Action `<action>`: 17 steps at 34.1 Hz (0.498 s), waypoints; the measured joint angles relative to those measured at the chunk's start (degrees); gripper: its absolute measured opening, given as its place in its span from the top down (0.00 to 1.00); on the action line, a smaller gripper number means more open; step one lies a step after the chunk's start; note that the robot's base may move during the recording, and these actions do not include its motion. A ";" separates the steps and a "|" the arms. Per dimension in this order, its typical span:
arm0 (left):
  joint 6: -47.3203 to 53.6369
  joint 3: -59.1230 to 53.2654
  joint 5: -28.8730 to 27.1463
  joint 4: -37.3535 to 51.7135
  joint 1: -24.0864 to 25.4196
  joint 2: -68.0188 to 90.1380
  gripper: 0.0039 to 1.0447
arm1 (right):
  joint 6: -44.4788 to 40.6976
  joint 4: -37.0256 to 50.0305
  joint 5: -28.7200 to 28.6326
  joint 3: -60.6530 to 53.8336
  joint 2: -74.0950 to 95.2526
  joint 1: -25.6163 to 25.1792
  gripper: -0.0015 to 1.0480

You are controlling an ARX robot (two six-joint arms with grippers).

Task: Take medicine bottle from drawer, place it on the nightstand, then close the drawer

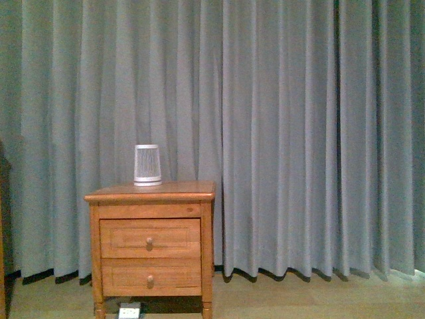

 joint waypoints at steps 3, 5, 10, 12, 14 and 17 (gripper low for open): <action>0.00 0.00 0.00 0.00 0.00 0.00 0.06 | 0.00 0.00 0.00 0.00 0.00 0.00 0.07; 0.00 0.00 0.00 0.00 0.00 0.00 0.06 | 0.00 0.00 0.02 0.00 0.00 0.00 0.07; 0.00 0.00 0.00 0.00 0.00 0.00 0.06 | 0.00 0.00 0.00 0.00 0.00 0.00 0.07; 0.00 0.00 0.00 0.00 0.00 -0.02 0.06 | 0.00 0.00 0.00 0.00 0.00 0.00 0.07; 0.00 0.00 0.00 0.00 0.00 -0.02 0.06 | 0.00 0.00 0.00 0.00 0.00 0.00 0.07; 0.00 0.00 0.00 0.00 0.00 -0.02 0.06 | 0.00 0.00 0.02 0.00 0.00 0.00 0.07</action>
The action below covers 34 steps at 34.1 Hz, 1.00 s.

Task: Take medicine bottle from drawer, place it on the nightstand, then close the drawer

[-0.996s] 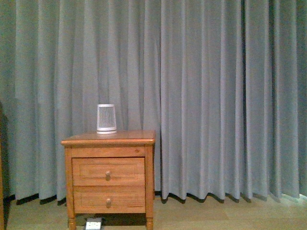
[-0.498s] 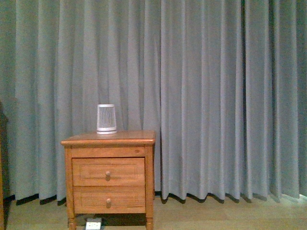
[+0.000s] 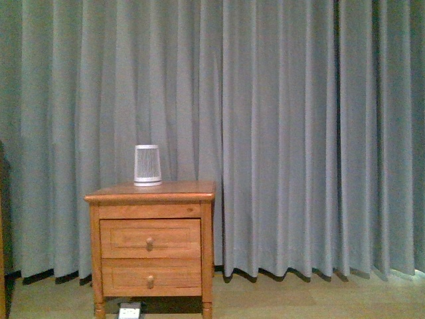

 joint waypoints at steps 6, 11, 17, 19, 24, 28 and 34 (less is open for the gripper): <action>0.00 0.00 0.02 0.00 0.00 0.02 0.06 | 0.00 0.00 -0.02 0.00 0.00 0.00 0.07; 0.00 0.00 0.02 0.00 0.00 0.02 0.06 | 0.00 0.00 0.00 0.00 0.00 0.00 0.07; 0.00 0.00 0.00 0.00 0.00 0.02 0.06 | 0.00 0.00 0.00 0.00 0.00 0.00 0.07; 0.00 0.00 0.00 0.00 0.00 0.02 0.06 | 0.00 0.00 -0.02 0.00 0.00 0.00 0.07; 0.00 0.00 0.04 0.00 0.00 0.02 0.06 | 0.00 0.00 0.00 0.00 0.00 0.00 0.07; 0.00 0.00 -0.02 0.00 0.00 0.02 0.06 | 0.00 0.00 -0.02 0.00 0.00 0.00 0.07; 0.00 0.00 -0.02 0.00 0.00 0.00 0.06 | 0.00 0.00 -0.02 0.00 0.00 0.00 0.07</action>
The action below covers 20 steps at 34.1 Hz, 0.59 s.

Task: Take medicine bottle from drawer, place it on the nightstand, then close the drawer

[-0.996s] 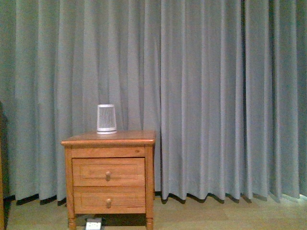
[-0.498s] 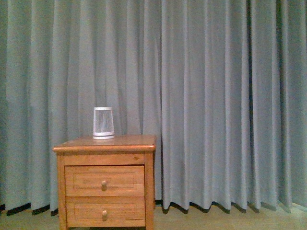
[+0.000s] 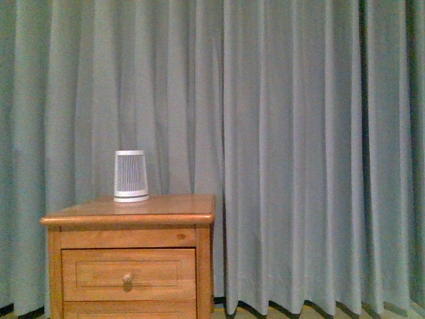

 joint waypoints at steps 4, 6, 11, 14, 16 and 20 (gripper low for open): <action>0.00 0.00 0.04 0.00 0.00 0.02 0.06 | 0.00 0.00 0.00 0.00 0.02 0.00 0.07; 0.00 0.00 0.02 0.00 0.00 0.02 0.06 | 0.00 0.00 0.00 0.00 0.00 0.00 0.07; 0.00 0.00 0.00 0.00 0.00 0.00 0.06 | 0.00 0.00 0.00 0.00 0.00 0.00 0.07; 0.00 0.00 0.02 0.00 0.00 0.02 0.06 | 0.00 0.00 0.02 0.00 0.00 0.00 0.07; 0.00 0.00 0.02 0.00 0.00 0.02 0.06 | 0.00 0.00 -0.04 0.00 0.02 0.00 0.07; 0.02 0.00 0.13 0.00 0.00 0.02 0.06 | 0.00 0.00 0.02 0.00 0.00 0.00 0.07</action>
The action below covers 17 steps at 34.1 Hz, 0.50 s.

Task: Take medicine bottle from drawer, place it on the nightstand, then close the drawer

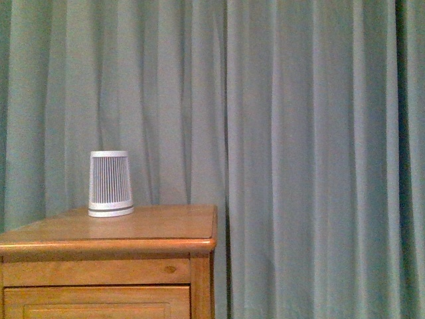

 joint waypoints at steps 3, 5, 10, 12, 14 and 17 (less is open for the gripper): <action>-0.02 0.00 -0.11 0.00 0.00 0.00 0.06 | 0.00 0.00 -0.04 0.00 0.02 0.00 0.07; -0.02 0.00 -0.11 0.00 0.00 0.00 0.06 | 0.00 0.00 -0.04 0.00 0.02 0.00 0.07; -6.49 3.13 4.39 -9.18 0.85 5.14 0.06 | 0.00 0.00 -0.02 0.00 0.04 0.00 0.07; -11.10 3.56 5.18 -9.09 1.33 10.29 0.06 | 0.00 0.00 -0.04 0.00 0.04 0.00 0.07; -12.37 3.58 5.53 -3.08 2.14 15.67 0.06 | 0.00 0.00 -0.04 0.00 0.04 0.00 0.07; -12.68 3.58 5.01 7.82 2.19 26.16 0.06 | 0.00 0.00 -0.04 0.00 0.04 0.00 0.07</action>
